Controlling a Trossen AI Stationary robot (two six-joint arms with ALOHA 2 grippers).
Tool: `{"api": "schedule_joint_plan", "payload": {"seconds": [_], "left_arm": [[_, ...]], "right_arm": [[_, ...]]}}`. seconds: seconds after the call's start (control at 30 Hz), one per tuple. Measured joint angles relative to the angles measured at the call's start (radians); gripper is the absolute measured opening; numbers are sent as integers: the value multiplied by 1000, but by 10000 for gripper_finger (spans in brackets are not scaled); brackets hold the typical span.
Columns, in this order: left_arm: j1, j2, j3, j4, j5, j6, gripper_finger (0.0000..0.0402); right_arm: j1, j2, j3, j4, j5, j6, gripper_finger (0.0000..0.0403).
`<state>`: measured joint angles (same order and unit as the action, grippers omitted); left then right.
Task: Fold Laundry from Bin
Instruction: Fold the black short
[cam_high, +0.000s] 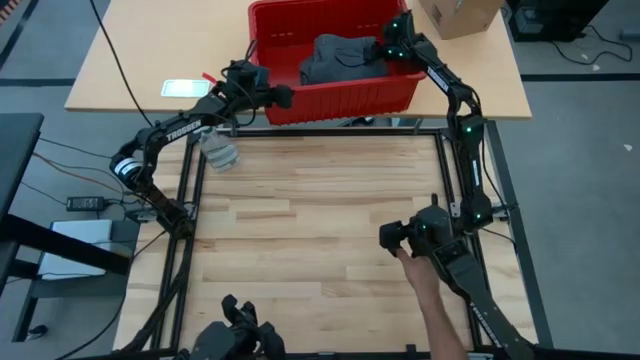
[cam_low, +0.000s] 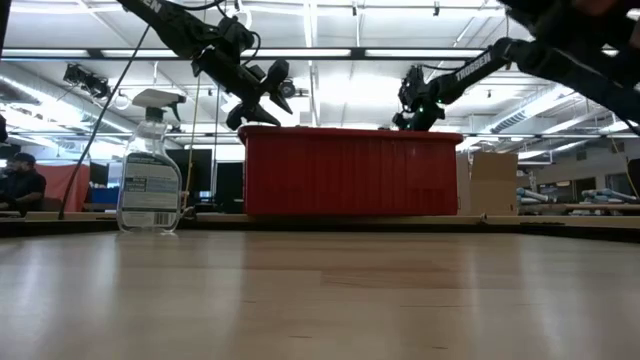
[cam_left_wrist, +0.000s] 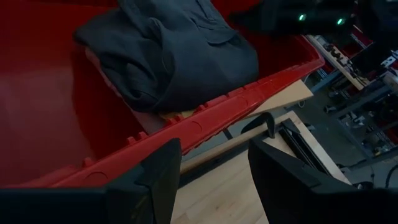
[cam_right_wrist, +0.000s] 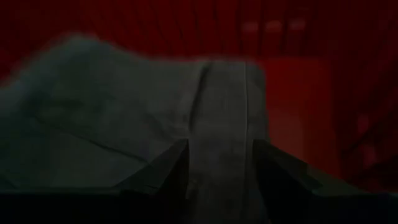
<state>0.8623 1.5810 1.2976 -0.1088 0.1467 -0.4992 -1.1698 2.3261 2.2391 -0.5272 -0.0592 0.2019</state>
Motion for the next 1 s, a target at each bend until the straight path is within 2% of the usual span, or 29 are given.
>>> {"api": "schedule_joint_plan", "payload": {"seconds": [0.33, 0.43, 0.57, 0.7, 0.73, 0.87, 1.0], "left_arm": [[0, 0, 0, 1, -21, -11, 195], [0, 0, 0, 1, -22, -11, 195], [0, -1, 0, -1, -23, -11, 195], [6, -31, 0, -97, -21, 16, 195], [9, -45, -1, -141, -21, 30, 195], [22, -111, -2, -257, -29, 92, 195], [40, -162, -2, -290, -30, 122, 195]], "right_arm": [[4, 47, -2, -57, -93, -67, 183], [11, 46, -2, -44, -104, -101, 172], [15, 46, -2, -42, -162, -110, 123], [18, 46, -2, -51, -194, -89, 29], [18, 45, -2, -55, -214, -82, 17], [21, 14, -2, -68, -290, -27, 14], [45, -67, -2, -62, -316, -21, 8]]}}
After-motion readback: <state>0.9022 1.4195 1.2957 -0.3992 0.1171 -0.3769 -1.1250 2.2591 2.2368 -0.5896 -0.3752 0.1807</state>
